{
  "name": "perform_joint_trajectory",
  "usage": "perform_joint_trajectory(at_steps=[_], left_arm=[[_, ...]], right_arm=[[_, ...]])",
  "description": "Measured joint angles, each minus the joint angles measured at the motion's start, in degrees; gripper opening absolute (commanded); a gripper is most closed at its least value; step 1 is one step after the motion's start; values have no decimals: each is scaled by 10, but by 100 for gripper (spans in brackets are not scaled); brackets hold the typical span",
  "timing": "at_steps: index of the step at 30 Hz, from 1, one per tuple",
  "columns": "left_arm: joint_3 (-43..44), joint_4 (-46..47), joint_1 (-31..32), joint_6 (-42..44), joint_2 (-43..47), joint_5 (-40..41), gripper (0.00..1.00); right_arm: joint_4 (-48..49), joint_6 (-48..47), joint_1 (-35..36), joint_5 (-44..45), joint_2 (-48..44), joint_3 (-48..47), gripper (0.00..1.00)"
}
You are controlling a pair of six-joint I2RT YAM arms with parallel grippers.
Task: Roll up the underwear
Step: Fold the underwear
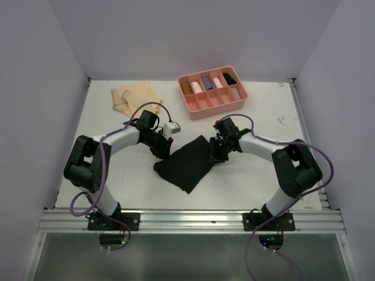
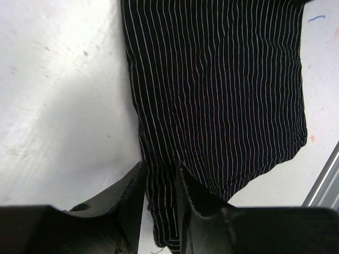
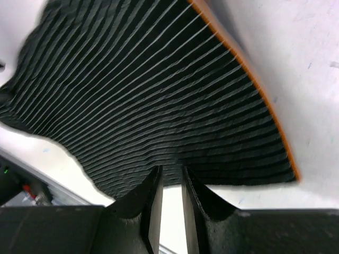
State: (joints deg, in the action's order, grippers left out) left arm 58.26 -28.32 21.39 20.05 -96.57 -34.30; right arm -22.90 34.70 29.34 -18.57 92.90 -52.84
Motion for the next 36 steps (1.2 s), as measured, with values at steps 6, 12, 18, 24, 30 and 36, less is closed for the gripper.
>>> perform_joint_trajectory(at_steps=[6, 12, 18, 24, 30, 36], left_arm=[[-12, -2, 0, -40, -40, -23, 22], [-23, 36, 10, -118, -60, -87, 33], [-27, 56, 20, -142, -15, -84, 45], [-16, 54, 19, 9, 157, -3, 51], [-37, 31, 83, 178, 219, 56, 52], [-56, 13, 99, 221, 206, 82, 51]], right_arm=[[-1, -6, -10, -8, 122, -89, 21], [-10, -35, -53, -2, 205, -240, 21], [-24, -49, -85, 3, 169, -286, 25], [12, 33, -71, 0, -78, -97, 30], [41, 177, 16, 68, -278, 103, 33], [136, 319, 54, 90, -353, 266, 0]])
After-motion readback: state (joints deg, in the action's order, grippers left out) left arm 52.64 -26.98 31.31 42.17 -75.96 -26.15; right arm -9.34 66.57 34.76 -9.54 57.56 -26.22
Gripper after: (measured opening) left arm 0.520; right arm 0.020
